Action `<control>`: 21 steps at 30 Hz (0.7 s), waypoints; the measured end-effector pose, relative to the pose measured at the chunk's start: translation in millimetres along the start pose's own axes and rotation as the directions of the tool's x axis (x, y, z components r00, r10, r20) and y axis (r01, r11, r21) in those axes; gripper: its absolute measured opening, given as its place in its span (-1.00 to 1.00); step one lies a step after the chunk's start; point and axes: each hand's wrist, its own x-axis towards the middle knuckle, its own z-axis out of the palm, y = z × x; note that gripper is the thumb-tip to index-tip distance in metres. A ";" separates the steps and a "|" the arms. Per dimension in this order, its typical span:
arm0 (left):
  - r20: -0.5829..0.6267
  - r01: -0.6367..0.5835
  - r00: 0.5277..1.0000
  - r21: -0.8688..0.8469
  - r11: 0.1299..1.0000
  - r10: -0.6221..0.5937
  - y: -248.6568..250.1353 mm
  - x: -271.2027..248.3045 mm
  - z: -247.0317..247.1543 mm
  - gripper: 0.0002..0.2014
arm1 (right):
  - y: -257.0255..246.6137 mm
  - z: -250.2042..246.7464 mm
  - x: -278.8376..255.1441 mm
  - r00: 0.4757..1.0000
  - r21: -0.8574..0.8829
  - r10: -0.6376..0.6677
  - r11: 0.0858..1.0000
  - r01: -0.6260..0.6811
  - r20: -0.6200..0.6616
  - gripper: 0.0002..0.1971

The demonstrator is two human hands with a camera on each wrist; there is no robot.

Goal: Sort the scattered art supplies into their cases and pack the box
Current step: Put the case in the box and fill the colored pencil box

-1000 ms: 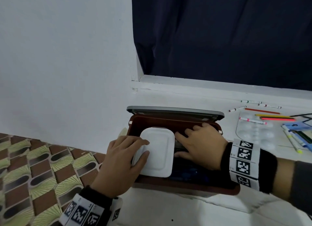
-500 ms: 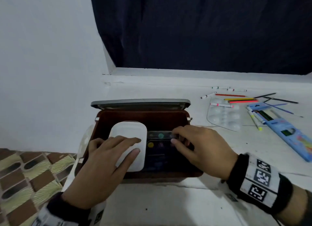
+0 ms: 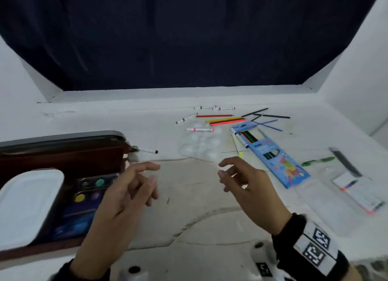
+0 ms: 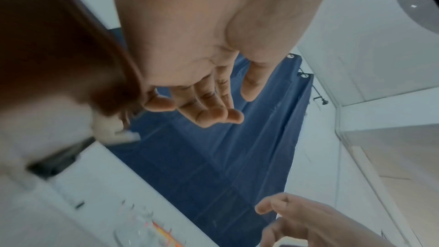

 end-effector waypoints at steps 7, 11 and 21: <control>0.164 0.193 0.964 0.112 0.975 -0.209 -40.4 12.5 133.1 -0.85 | 108.2 -119.8 -4.8 0.995 -0.143 0.093 0.986 -0.086 0.039 -0.92; 0.283 0.215 0.912 0.284 0.935 -0.296 -39.9 31.9 197.5 -0.73 | 159.4 -183.8 -6.3 0.984 -0.395 0.110 0.918 -0.045 0.143 -0.85; 0.575 -0.216 0.745 0.688 0.693 -0.339 -52.9 117.2 321.1 -0.56 | 225.2 -248.0 17.8 0.868 -0.718 0.269 0.683 0.133 0.417 -0.50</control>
